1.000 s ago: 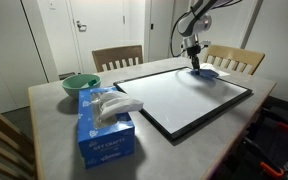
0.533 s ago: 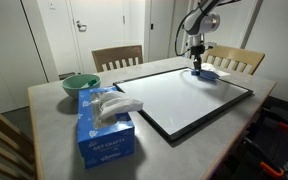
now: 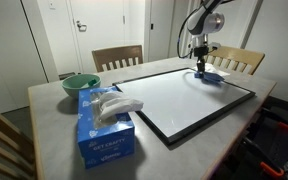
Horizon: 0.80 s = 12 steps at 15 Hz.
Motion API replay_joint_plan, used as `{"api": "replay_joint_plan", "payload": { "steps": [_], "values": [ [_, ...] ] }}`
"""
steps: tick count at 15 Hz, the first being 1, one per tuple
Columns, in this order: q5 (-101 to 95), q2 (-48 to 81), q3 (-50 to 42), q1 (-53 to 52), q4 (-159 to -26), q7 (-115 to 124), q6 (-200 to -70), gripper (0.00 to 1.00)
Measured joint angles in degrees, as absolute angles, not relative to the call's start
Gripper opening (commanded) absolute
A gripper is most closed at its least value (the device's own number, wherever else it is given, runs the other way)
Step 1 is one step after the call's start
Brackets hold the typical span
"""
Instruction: Use the cloth to wipe the whiteboard
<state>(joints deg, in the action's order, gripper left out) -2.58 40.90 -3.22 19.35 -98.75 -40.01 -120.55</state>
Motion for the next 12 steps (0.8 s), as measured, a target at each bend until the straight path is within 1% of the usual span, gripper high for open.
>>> {"api": "replay_joint_plan", "payload": {
  "steps": [6, 12],
  "values": [
    [-2.7, 39.49, -3.26, 19.12, -101.41, -38.81, -120.57, 0.02],
    [-0.87, 39.11, -1.64, 17.77, -101.95, -32.8, -119.99, 0.02]
  ]
}}
